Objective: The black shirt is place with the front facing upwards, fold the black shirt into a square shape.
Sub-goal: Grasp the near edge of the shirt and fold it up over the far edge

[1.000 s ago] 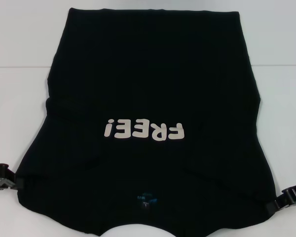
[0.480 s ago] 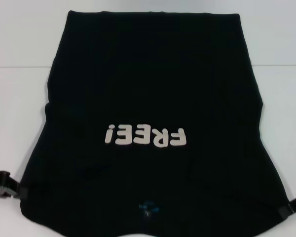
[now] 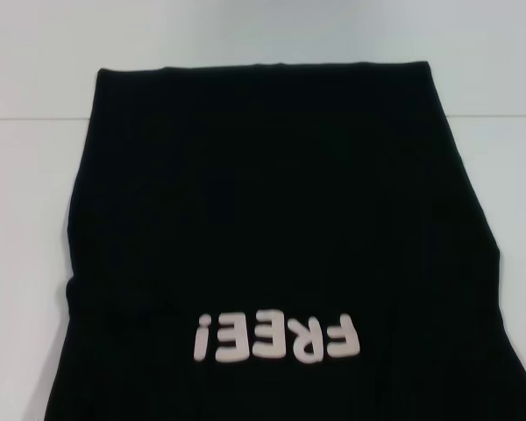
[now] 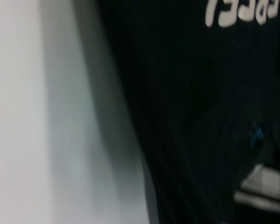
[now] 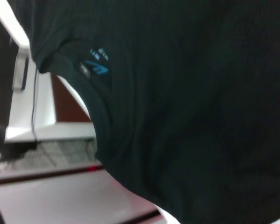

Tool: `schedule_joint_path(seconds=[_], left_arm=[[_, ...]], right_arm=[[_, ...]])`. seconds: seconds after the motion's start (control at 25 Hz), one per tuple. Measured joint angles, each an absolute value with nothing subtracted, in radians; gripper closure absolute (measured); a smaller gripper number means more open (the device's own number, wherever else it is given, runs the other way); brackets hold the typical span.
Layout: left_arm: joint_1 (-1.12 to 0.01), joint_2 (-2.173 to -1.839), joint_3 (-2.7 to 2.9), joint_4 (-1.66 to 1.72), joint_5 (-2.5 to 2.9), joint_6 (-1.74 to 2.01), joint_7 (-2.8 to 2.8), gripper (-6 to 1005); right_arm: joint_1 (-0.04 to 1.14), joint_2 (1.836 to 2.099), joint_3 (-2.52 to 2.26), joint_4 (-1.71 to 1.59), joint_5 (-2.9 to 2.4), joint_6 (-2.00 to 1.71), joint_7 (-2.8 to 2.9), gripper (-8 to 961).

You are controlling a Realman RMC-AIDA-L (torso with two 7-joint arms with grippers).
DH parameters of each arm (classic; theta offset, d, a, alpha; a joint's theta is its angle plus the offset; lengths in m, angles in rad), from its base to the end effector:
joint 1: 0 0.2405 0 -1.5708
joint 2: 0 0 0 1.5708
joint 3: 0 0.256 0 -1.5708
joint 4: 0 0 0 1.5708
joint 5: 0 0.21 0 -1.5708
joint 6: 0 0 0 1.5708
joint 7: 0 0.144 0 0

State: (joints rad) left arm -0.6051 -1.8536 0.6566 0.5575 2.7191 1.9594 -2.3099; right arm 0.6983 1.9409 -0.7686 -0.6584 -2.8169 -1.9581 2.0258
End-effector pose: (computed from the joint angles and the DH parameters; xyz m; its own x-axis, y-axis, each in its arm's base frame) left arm -0.3283 0.2642 0.0664 0.1360 0.9450 -0.2975 0.9904 -0.1376 0.0155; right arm 0.2992 0.2868 0.0447 0.5057 -0.7430 0.4385 -0.8378 -0.5443 0.0441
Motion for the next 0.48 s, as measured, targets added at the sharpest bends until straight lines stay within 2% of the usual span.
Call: schedule_joint_path(seconds=[0.12, 0.28, 0.4, 0.48], left_arm=[[-0.606, -1.862, 0.686, 0.558, 2.719, 1.999, -2.291, 989], [-0.613, -1.863, 0.653, 0.559, 2.686, 2.011, -2.258, 988], [-0.624, -1.854, 0.554, 0.561, 2.625, 1.997, -2.243, 987], [-0.629, -1.844, 0.442, 0.564, 2.578, 1.969, -2.242, 987]], right_arm=[[0.698, 1.957, -0.775, -0.657, -2.844, -1.971, 1.998, 908], [0.699, 1.957, -0.743, -0.653, -2.824, -1.959, 1.995, 908], [0.699, 1.943, -0.667, -0.655, -2.773, -1.943, 2.006, 908], [0.702, 1.923, -0.596, -0.651, -2.721, -1.926, 2.026, 908]])
